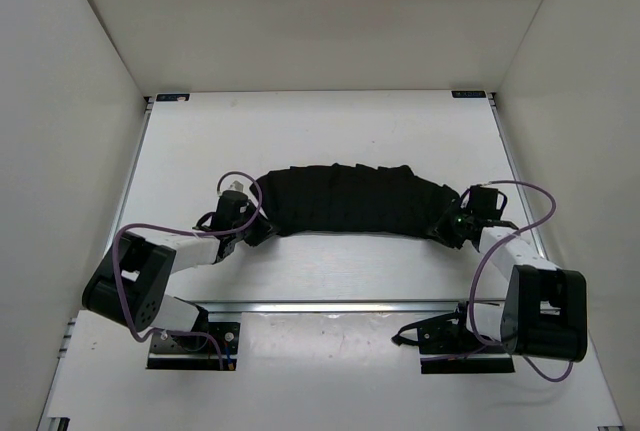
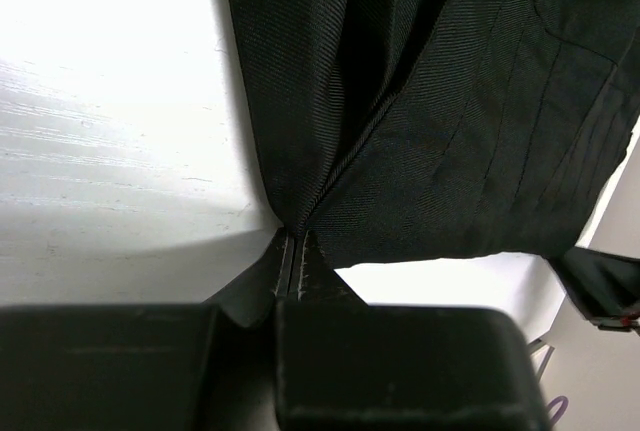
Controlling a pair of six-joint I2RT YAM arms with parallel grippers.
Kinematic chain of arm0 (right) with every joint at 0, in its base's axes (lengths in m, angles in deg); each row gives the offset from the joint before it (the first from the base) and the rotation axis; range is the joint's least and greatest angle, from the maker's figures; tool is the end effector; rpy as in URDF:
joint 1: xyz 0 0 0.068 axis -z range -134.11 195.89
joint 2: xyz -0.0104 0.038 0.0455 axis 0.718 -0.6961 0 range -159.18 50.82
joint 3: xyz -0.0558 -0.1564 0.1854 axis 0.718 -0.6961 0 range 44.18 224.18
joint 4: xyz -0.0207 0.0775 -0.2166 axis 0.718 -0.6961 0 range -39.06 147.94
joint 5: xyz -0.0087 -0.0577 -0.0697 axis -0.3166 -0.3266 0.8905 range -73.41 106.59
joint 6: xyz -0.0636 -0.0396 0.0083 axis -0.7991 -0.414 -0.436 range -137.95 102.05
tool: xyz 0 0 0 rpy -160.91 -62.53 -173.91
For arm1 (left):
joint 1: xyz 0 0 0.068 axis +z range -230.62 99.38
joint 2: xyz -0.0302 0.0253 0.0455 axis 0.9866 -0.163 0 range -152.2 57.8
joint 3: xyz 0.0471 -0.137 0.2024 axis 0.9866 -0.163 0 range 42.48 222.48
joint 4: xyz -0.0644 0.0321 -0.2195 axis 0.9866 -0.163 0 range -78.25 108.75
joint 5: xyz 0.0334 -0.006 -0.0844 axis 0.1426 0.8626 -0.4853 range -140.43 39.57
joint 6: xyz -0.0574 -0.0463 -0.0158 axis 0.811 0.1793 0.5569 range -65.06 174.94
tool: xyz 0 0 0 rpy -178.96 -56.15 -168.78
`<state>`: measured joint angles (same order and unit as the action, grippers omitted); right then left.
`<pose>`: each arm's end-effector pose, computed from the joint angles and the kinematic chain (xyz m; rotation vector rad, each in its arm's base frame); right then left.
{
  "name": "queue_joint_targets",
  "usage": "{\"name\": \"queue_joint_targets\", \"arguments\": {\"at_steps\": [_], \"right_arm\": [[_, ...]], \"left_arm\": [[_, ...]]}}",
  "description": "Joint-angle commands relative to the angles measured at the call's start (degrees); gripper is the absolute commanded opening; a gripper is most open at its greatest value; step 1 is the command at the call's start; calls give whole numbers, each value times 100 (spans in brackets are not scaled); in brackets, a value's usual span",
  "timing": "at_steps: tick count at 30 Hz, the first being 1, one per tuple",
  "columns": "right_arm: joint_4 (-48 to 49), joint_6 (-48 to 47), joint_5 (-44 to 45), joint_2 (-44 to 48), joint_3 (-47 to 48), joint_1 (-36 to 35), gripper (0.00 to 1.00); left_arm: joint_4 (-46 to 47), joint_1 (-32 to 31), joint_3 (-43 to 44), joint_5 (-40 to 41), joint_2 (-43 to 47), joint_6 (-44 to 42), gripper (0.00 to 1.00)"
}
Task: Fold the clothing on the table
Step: Fold the skirt
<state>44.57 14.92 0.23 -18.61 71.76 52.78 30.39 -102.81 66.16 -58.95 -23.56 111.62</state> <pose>0.2117 -0.0076 0.1296 0.7626 2.4483 0.5389 0.2218 -0.1007 0.1042 -0.6760 2.4340 -0.7925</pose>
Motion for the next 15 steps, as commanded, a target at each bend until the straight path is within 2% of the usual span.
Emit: {"name": "queue_joint_targets", "arguments": {"at_steps": [1, 2, 5, 9, 15], "right_arm": [[159, -78, 177, -97, 73, 66, 13], [133, -69, 177, -62, 82, 136, 0], [-183, -192, 221, 166, 266, 347, 0], [-911, -727, 299, 254, 1028, 418, 0], [-2117, -1738, 56, -228, 2769, -240, 0]], "left_arm": [[-21, 49, -101, -19, 164, -105, 0], [-91, 40, -83, -10, 199, -140, 0], [-241, 5, 22, -89, 103, -263, 0], [-127, -451, 171, -124, -160, -150, 0], [338, -646, 198, -142, -600, 149, 0]]}}
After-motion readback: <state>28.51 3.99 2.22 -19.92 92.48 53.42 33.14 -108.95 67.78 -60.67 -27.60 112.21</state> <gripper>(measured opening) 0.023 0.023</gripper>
